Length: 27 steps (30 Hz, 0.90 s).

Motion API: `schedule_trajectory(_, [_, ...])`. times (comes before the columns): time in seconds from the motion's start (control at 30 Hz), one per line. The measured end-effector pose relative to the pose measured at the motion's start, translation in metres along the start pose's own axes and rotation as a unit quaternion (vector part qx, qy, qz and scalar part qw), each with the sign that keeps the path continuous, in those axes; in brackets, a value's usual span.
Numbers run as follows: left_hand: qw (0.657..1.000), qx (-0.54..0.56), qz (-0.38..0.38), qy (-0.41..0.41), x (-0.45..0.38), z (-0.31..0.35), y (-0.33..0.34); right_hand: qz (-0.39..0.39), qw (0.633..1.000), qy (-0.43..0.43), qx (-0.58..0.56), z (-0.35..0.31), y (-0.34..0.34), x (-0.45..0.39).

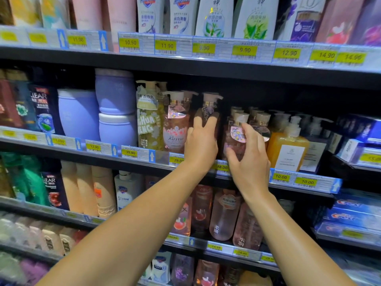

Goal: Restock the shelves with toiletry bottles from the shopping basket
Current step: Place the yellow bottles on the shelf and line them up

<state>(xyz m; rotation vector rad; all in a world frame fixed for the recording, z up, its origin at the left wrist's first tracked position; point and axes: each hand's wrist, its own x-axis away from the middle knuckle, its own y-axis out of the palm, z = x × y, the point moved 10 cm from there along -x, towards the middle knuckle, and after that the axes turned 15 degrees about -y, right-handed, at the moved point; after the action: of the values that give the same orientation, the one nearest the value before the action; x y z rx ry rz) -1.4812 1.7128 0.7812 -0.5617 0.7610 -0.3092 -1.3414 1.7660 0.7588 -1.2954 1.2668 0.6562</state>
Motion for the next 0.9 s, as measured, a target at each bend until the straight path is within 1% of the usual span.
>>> schedule_trajectory(0.23, [1.000, -0.004, -0.001, 0.026, 0.002, 0.001, -0.006, -0.022, 1.000, 0.019, 0.007, 0.003, 0.005, -0.001])
schedule_trajectory(0.43, [0.999, 0.010, -0.002, 0.053, 0.011, 0.003, -0.010, -0.021, 0.999, 0.026, 0.009, 0.000, 0.004, -0.002])
schedule_trajectory(0.57, [0.998, 0.026, -0.012, 0.052, 0.015, 0.000, -0.011, -0.014, 0.998, 0.025, 0.059, -0.002, 0.000, -0.002])
schedule_trajectory(0.9, [0.997, 0.037, -0.030, 0.058, 0.017, 0.000, -0.014, -0.029, 0.998, 0.037, 0.031, -0.001, 0.006, -0.002])
